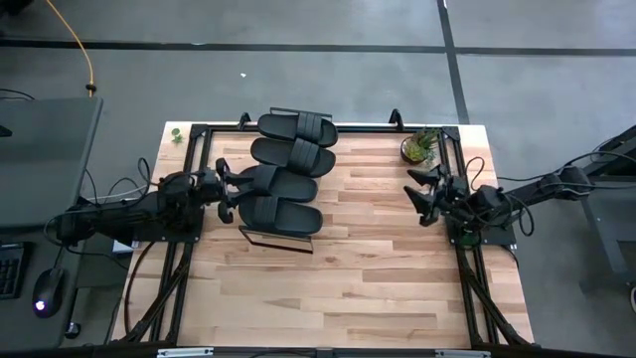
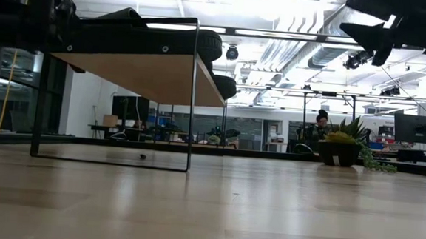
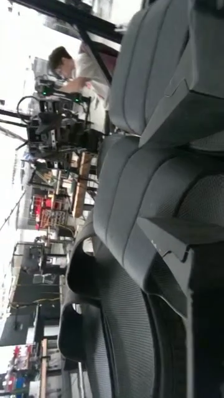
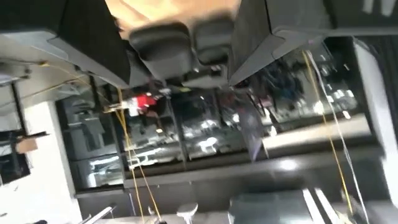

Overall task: Pick and place slides into the shelf
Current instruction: Return to Home Position

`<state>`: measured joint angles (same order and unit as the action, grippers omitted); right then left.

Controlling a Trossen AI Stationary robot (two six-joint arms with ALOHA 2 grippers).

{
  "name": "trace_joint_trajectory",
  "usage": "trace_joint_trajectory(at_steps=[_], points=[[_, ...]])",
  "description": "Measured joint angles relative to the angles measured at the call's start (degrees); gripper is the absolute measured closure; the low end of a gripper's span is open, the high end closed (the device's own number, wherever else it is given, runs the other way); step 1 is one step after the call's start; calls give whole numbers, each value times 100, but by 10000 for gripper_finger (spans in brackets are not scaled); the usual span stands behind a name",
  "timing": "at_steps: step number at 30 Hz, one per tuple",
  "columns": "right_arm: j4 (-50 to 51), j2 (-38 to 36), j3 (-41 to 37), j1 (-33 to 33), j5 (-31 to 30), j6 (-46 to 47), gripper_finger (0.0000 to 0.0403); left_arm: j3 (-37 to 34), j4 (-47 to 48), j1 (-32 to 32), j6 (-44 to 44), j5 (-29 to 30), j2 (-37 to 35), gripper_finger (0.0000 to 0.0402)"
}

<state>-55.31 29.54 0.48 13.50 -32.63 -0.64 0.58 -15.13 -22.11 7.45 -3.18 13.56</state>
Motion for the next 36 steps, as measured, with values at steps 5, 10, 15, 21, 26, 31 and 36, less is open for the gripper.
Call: trace_joint_trajectory(at_steps=[5, 10, 15, 21, 26, 31, 36], points=[[252, 0, -1, 0, 145, -557, 145, 0, 16, 0, -282, -4, 0, 229], [243, -2, -1, -2, 339, -520, 145, 0, 24, 0, -308, -109, 0, 229], [632, -1, -1, -2, 1427, -43, 145, 0, 60, -4, -312, -348, 0, 229], [1026, -1, -1, 0, 2232, 190, 144, 0, 40, -4, -279, -384, 2, 229], [1294, -2, -3, 0, 2412, -65, 144, 0, -97, 4, -306, -425, 4, 229], [1724, 0, -3, 0, 2673, 88, 144, 0, -48, 4, -553, -385, 4, 229], [1786, -2, -3, 0, 2774, 73, 144, 6, 126, 4, -612, -361, -2, 229]])
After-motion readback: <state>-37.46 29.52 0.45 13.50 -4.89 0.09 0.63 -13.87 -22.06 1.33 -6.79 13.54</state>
